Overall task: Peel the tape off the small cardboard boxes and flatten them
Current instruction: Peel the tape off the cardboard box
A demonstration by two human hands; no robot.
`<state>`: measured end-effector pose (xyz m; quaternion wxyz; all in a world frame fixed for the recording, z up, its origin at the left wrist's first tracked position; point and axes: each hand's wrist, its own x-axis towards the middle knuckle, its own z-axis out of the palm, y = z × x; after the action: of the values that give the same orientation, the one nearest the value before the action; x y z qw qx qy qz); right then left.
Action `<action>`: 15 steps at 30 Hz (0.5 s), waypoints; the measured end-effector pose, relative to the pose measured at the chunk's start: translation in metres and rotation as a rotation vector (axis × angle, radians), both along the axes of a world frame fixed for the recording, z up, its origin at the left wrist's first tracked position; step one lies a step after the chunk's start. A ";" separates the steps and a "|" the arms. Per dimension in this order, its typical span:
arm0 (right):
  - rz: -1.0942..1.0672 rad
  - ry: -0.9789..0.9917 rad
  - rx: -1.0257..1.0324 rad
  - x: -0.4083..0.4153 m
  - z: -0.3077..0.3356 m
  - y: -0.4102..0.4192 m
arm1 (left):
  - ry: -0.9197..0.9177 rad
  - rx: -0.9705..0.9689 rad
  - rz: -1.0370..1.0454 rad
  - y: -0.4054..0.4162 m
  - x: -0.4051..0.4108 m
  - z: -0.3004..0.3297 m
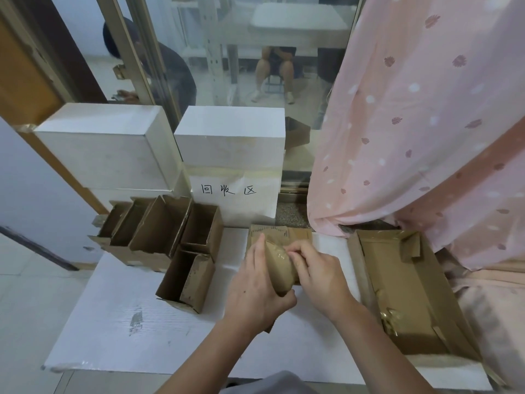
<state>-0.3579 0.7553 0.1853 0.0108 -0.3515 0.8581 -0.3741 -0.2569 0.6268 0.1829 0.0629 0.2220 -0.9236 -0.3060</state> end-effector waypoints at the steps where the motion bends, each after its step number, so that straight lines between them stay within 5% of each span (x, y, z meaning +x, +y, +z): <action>1: 0.010 0.010 0.012 0.002 -0.001 -0.001 | 0.009 -0.022 0.008 -0.001 -0.001 -0.001; 4: 0.049 -0.023 -0.019 0.011 -0.003 -0.006 | 0.021 -0.067 0.051 -0.007 -0.003 -0.001; 11: 0.050 -0.439 -0.119 0.010 -0.008 -0.012 | 0.009 -0.027 0.078 -0.019 0.000 -0.007; 15: -0.014 -0.241 -0.218 0.008 -0.020 -0.018 | 0.051 -0.021 0.099 -0.017 -0.001 -0.004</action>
<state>-0.3495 0.7369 0.1654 0.0727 -0.2975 0.8072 -0.5046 -0.2583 0.6102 0.1785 0.1039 0.2590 -0.9127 -0.2986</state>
